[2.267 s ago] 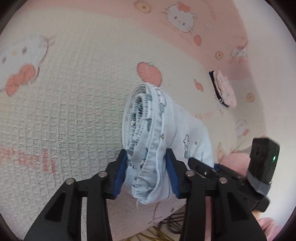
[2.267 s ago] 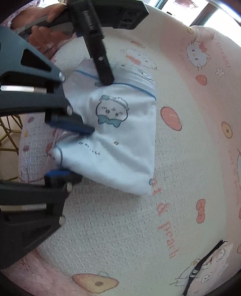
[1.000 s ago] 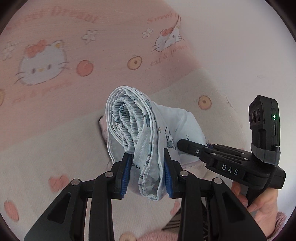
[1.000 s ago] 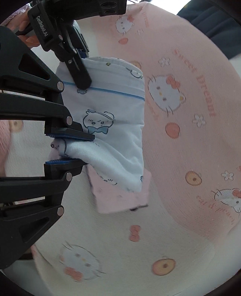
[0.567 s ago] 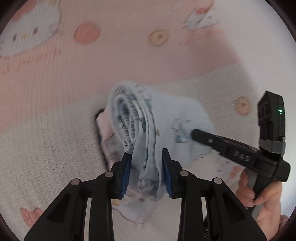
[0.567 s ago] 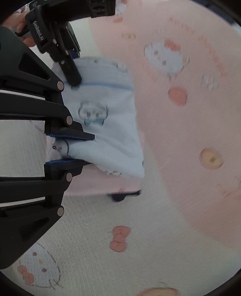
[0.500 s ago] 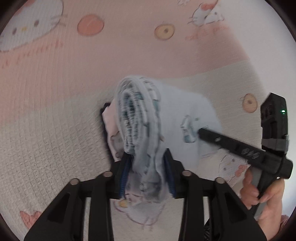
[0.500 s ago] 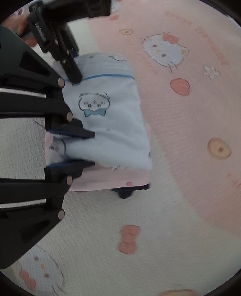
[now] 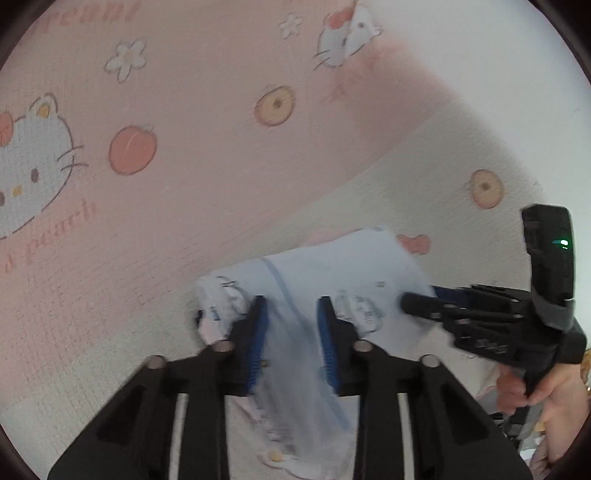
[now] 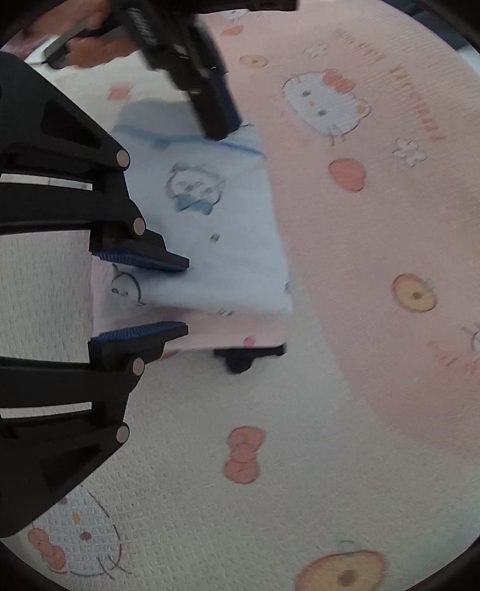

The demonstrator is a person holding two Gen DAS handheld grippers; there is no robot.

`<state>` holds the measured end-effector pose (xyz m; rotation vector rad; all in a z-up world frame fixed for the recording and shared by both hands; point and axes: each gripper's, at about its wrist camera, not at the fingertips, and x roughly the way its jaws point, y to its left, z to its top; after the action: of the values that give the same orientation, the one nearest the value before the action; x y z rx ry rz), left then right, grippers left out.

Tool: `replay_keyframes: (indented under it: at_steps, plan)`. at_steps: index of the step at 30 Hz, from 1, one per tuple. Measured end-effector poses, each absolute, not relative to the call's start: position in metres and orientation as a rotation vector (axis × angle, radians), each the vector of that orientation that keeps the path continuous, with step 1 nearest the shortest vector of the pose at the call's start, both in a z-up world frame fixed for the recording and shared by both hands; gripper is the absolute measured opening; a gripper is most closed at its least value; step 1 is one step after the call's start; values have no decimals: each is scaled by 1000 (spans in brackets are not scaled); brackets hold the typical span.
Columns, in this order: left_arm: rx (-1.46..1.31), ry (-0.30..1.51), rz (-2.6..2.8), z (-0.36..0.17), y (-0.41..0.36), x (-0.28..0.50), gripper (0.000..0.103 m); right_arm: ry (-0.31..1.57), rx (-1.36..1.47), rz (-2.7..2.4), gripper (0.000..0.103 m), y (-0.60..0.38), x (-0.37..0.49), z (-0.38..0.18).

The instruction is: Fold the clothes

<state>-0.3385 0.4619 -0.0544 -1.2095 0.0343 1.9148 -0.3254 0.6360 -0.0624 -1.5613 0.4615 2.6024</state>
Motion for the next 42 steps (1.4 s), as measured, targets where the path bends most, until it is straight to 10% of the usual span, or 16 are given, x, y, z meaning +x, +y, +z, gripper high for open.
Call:
replay_keyframes:
  at_steps: [9,14,16,18,23,42]
  plan:
    - [-1205,65,1923,-43,457,-326,14,488,-1493,2570,37,657,-298,-47]
    - [-1183,-86,2007,-6,417,-328,52,487,-1391,2549,42,627,-294,-19]
    - [-1156,-62,2087,17,391,-326,52,445,-1381,2595,51,603,-300,-5]
    - [-1133,-32,2180,37,364,-327,52,404,-1378,2629,86,569,-305,9]
    - [-1103,-30,2416,76,277,-337,57,316,-1372,2719,100,472,-319,39]
    - [-1205,-168,2736,156,-5,-282,70,156,-1358,2903,102,191,-252,94]
